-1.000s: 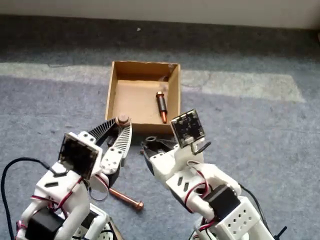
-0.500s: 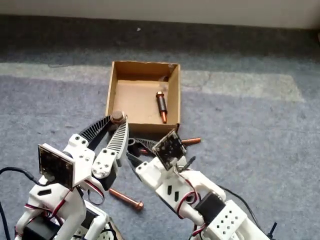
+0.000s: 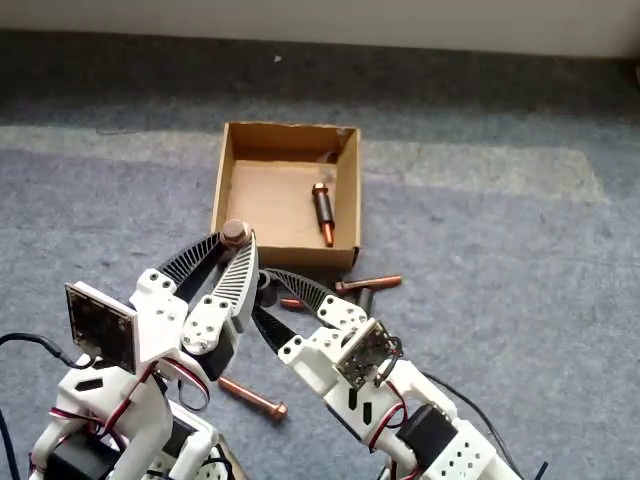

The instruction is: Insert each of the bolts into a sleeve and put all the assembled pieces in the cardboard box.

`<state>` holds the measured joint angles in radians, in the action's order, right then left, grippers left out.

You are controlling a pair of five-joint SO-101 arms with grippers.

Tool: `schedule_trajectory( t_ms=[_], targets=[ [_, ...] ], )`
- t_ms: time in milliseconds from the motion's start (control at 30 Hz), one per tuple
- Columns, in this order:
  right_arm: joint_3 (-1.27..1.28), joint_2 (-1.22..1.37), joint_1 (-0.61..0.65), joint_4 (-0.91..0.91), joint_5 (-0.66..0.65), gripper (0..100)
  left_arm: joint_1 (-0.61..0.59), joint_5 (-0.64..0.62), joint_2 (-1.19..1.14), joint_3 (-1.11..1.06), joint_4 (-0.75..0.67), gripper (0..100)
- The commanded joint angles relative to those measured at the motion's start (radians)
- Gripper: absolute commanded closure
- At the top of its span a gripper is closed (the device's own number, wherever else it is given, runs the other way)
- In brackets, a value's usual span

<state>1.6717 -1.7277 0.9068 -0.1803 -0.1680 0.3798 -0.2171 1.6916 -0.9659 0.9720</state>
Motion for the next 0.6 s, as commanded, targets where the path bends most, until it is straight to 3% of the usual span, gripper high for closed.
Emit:
schedule_trajectory(
  t_ms=[0,233,567],
  targets=[
    [0.005,-0.031,0.001,0.027,-0.009,99.5,0.015,-0.014,-0.01,0.002,-0.026,99],
    [0.005,-0.039,0.001,0.027,-0.008,99.5,0.081,-0.011,-0.012,-0.039,-0.017,99],
    [0.004,-0.041,0.001,0.027,-0.008,99.5,-0.001,-0.011,-0.004,-0.128,-0.017,99]
  ],
)
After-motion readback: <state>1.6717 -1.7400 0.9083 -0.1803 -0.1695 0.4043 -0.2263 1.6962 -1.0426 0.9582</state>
